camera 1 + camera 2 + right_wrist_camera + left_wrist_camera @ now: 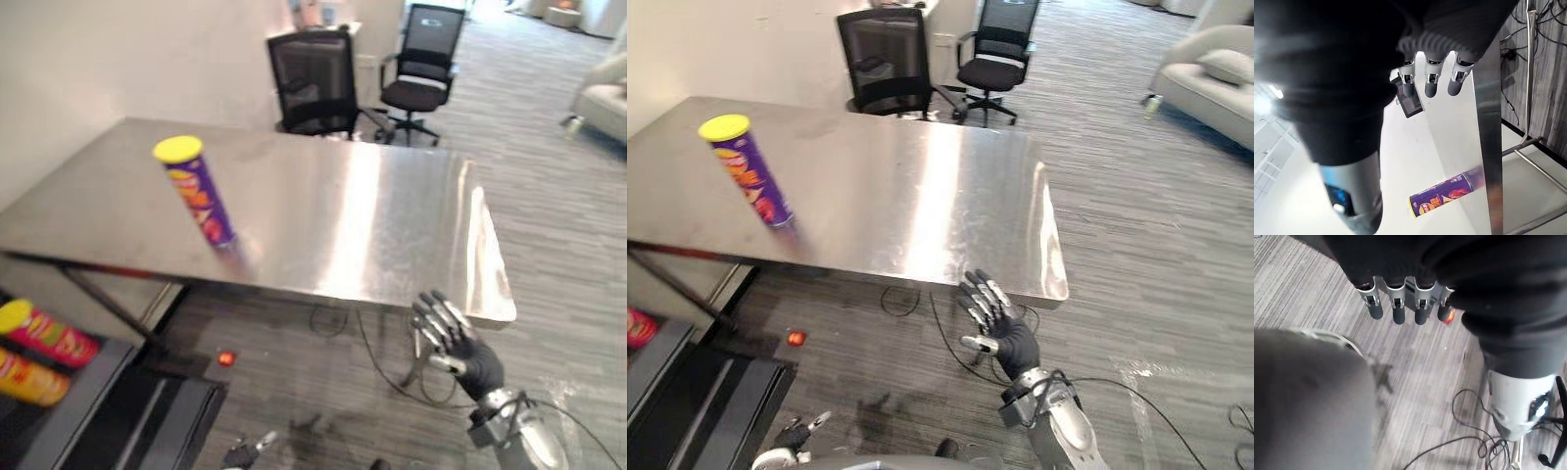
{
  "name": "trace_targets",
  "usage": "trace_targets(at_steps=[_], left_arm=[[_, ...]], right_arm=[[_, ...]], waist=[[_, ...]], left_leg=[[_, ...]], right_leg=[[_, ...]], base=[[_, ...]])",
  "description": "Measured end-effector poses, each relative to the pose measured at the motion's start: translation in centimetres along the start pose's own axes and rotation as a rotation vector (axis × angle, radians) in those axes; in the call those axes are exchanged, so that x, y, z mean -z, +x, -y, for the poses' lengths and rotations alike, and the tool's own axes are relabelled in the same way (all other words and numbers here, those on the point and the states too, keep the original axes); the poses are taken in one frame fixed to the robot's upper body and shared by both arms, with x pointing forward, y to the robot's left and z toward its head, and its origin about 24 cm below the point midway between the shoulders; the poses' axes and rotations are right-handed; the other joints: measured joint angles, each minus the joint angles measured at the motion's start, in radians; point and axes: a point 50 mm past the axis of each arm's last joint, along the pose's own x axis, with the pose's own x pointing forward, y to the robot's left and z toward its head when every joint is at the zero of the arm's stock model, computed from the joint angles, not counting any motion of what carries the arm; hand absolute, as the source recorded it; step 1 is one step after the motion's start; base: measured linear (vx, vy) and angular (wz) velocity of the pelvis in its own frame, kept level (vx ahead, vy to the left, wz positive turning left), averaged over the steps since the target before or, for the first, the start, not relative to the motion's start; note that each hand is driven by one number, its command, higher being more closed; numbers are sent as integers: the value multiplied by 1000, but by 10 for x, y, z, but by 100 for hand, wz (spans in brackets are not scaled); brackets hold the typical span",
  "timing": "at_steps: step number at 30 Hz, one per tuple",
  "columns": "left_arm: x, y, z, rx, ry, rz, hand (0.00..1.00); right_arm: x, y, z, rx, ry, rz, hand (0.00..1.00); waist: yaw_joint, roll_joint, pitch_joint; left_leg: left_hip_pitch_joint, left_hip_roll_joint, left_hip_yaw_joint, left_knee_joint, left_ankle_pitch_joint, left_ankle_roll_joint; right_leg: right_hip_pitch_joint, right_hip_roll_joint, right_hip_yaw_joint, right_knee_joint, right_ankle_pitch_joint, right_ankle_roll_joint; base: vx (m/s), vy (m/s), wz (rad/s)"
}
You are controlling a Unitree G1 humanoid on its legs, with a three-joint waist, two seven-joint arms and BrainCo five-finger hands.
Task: Put the gum and the chips on the shelf.
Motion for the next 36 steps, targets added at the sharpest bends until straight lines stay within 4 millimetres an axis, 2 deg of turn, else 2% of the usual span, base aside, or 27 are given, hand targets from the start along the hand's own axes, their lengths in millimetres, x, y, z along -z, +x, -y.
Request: trace_targets(at_steps=[2,3,4,5,6,7,8,11,14,16,19,21,23,25,27,29,32,33,36], left_arm=[[13,-3,-4,-13,-17,-41,0],[27,-8,-5,-17,-23,-78,0],[35,-10,-7,-23,-24,-98,0],[45,-14,-13,-41,-22,-124,0],[46,-14,-14,-43,-21,-126,0],[46,-14,-18,-54,-15,-125,0],[47,-14,-18,-54,-13,-128,0],[46,-14,-18,-44,2,-124,0],[46,-14,-16,-38,1,-125,0],[47,-14,-16,-38,0,-126,0],[44,-14,-15,-33,0,-111,0],[42,-14,-14,-23,10,-94,0],[40,-14,-12,-14,13,-84,0],[38,-14,-12,-10,17,-72,0],[36,-14,-13,-1,29,-62,0],[35,-14,-11,15,48,-59,0],[38,-15,-12,24,65,-59,0],[38,-15,-13,22,66,-56,0],[35,-15,-14,15,67,-49,0]], right_arm=[[2,0,2,9,23,-4,0],[6,1,4,15,26,-18,0],[8,3,6,18,28,-25,0],[14,7,2,6,51,-36,0],[15,7,1,6,53,-35,0],[16,10,0,16,73,-22,0],[17,14,-1,11,76,-22,0],[13,24,-1,-11,55,-5,0],[7,31,0,-28,29,18,0],[1,35,7,-16,-31,26,0],[-21,48,31,11,-193,48,0],[-41,68,51,27,-308,57,0],[-50,82,63,26,-378,30,0],[-55,100,67,-9,-449,-18,0],[-65,126,71,-33,-514,-50,0],[-75,140,75,-11,-537,-43,0],[-89,163,73,11,-576,-22,0],[-99,178,67,18,-637,-10,0],[-116,195,57,18,-709,12,0]], waist=[[0,0,1],[16,3,3],[32,2,-1],[40,-5,-15],[39,-6,-15],[42,-26,-13],[45,-29,-15],[67,-28,-19],[69,-24,-28],[71,-23,-30],[75,-25,-32],[79,-26,-31],[97,-32,-33],[105,-44,-35],[133,-61,-28],[155,-66,-25],[175,-68,-24],[180,-71,-19],[202,-77,-10]], left_leg=[[-32,-31,-31,-163,6,-3],[-55,-74,-76,-320,72,-11],[-42,-87,-90,-331,111,-31],[-38,-114,-75,-354,107,-27],[-37,-118,-74,-357,108,-26],[-27,-143,-78,-373,112,-20],[-23,-157,-77,-382,114,-17],[27,-197,-58,-459,127,3],[33,-214,-60,-505,141,14],[41,-224,-61,-541,157,19],[57,-235,-63,-574,175,23],[59,-242,-67,-588,187,30],[60,-250,-76,-609,203,32],[57,-259,-87,-641,231,35],[58,-270,-89,-684,267,39],[58,-274,-97,-698,281,43],[56,-281,-113,-704,290,49],[51,-287,-118,-705,293,48],[43,-284,-120,-706,300,49]], right_leg=[[27,2,13,-29,8,22],[53,1,31,-61,20,48],[59,2,55,-72,28,61],[68,-13,81,-93,50,86],[68,-16,81,-93,54,87],[67,-46,72,-91,68,104],[69,-59,74,-87,70,107],[72,-93,94,-76,79,121],[60,-103,95,-77,87,134],[53,-108,94,-78,89,138],[55,-113,93,-78,94,146],[53,-118,93,-79,100,156],[48,-120,92,-81,100,156],[35,-121,89,-81,100,157],[18,-126,89,-83,99,159],[15,-127,88,-83,99,159],[19,-135,80,-81,98,160],[17,-136,77,-81,98,160],[8,-137,78,-80,101,164]], base=[[199,174,-34],[192,205,-45],[216,233,-57],[232,180,-39],[279,233,6],[250,234,30],[184,231,35],[164,190,5],[78,73,6],[44,36,3],[6,8,1],[-48,25,3],[-77,16,9],[-83,2,13],[-93,15,4],[-102,17,9],[-88,21,16],[-84,25,8],[-66,8,4]])
